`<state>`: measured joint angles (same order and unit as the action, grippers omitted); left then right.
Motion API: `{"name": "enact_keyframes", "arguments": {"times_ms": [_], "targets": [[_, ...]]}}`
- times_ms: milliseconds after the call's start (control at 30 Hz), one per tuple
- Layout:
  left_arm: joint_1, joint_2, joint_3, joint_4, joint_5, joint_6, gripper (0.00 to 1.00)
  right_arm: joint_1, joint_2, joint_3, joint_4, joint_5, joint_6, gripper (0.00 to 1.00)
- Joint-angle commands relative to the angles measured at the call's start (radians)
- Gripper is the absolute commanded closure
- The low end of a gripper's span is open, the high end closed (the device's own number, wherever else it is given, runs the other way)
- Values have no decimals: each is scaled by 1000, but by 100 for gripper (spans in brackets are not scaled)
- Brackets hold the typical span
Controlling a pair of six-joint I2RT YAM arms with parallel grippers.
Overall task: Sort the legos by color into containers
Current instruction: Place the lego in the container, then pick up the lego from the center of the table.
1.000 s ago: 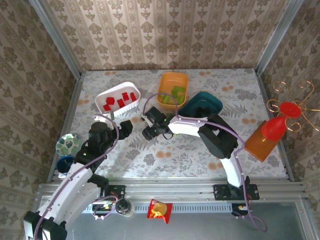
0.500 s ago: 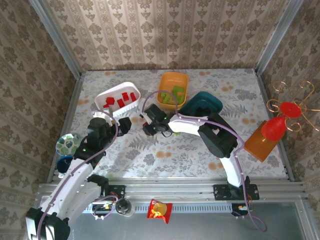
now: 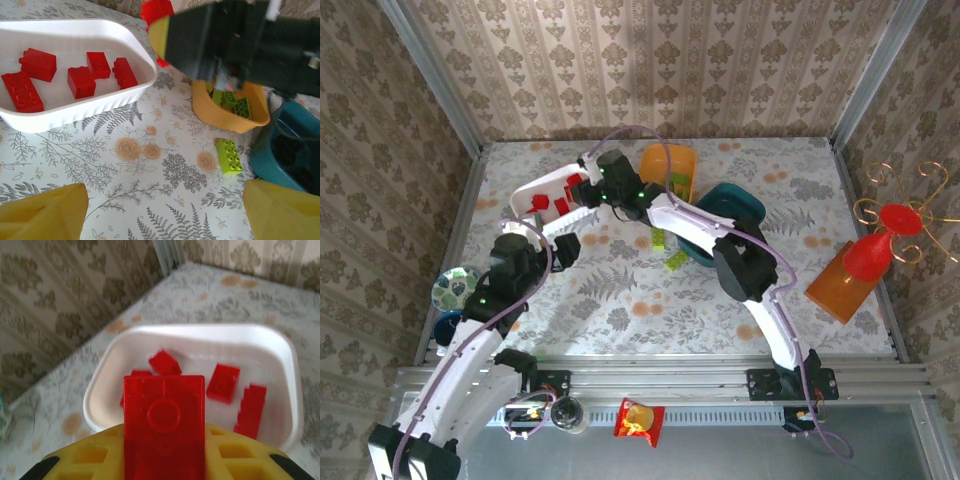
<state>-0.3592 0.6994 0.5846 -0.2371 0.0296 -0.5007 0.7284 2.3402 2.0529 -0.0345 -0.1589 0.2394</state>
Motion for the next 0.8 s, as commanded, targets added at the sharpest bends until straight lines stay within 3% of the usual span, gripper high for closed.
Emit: {"name": "enact_keyframes", "arguments": {"times_ms": [0, 67, 200, 333, 400, 500, 600, 767], "targets": [[6, -21, 47, -48, -3, 26, 18, -7, 138, 188, -62, -37, 65, 70], [7, -24, 49, -57, -5, 27, 18, -9, 235, 356, -124, -35, 92, 64], [8, -30, 45, -57, 1, 27, 15, -23, 433, 714, -241, -80, 166, 32], [13, -46, 30, -13, 9, 30, 0, -40, 391, 727, -237, -115, 188, 25], [21, -40, 35, 5, 28, 35, 0, -40, 275, 585, -211, -108, 152, 25], [36, -15, 38, 51, 77, 33, 0, -40, 7, 150, 12, -83, 151, 25], [46, 38, 32, 114, 128, 17, 0, -43, -209, -151, 96, -32, 153, 24], [-1, 230, 65, 205, 167, 13, 19, -49, -513, -593, 150, 97, 162, 25]]}}
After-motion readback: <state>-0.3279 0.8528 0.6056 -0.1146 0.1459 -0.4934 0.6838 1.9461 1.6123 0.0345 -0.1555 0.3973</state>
